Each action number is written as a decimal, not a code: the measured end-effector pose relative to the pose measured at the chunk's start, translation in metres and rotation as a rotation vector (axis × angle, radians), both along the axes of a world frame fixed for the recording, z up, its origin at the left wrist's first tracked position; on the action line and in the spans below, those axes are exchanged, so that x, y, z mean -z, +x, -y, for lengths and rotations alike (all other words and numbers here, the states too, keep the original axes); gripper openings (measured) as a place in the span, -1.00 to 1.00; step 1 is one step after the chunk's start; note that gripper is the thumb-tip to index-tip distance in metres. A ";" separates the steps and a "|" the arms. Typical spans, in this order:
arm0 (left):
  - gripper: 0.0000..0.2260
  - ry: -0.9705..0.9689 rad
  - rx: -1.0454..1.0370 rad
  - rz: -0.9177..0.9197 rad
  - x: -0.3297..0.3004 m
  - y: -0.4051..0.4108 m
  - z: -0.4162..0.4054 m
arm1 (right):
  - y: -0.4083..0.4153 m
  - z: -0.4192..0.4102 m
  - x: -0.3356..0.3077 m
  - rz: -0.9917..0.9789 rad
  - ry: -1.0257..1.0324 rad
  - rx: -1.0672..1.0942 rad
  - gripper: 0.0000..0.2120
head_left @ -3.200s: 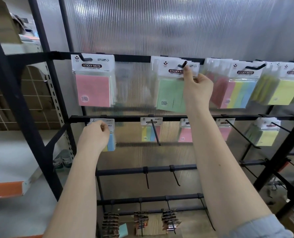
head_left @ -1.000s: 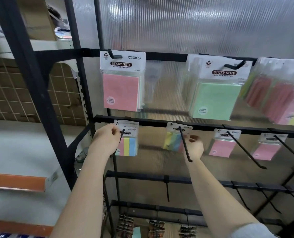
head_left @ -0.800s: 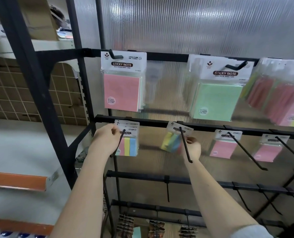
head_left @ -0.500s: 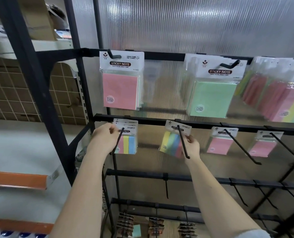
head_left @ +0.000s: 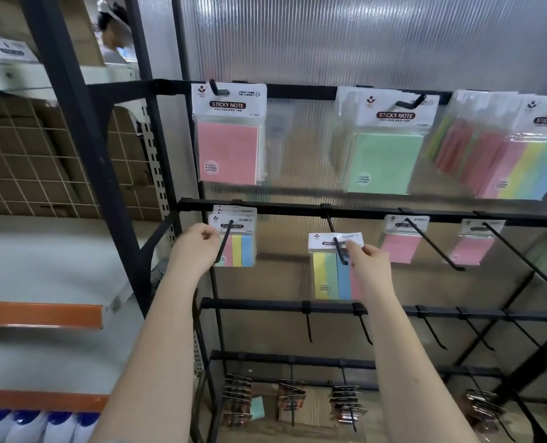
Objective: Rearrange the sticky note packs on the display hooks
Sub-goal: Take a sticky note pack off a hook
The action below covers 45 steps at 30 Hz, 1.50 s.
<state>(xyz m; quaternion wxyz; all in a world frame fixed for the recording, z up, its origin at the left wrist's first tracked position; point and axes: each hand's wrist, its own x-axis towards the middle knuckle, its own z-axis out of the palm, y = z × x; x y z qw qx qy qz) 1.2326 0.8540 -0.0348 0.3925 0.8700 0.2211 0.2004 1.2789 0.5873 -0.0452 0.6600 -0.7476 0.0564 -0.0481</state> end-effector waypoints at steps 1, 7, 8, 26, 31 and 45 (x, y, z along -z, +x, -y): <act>-0.81 -0.021 0.000 -0.015 0.001 0.001 0.000 | -0.006 0.001 -0.003 -0.001 -0.014 -0.006 -0.73; -0.85 -0.205 -0.036 -0.104 -0.008 0.019 -0.007 | -0.029 0.005 -0.017 0.035 -0.218 0.057 -0.64; -0.84 -0.210 -0.067 -0.144 -0.011 0.024 -0.008 | -0.033 0.006 -0.019 0.043 -0.271 0.067 -0.63; -0.87 -0.561 -0.175 -0.041 0.021 0.040 -0.005 | -0.057 0.012 -0.057 0.190 -0.563 0.118 -0.63; -0.80 -0.768 -0.026 0.000 0.032 0.034 0.000 | -0.056 0.012 -0.062 0.199 -0.518 0.103 -0.64; -0.68 -0.441 -0.008 0.017 0.020 -0.001 0.004 | -0.069 0.010 -0.073 0.226 -0.495 0.093 -0.72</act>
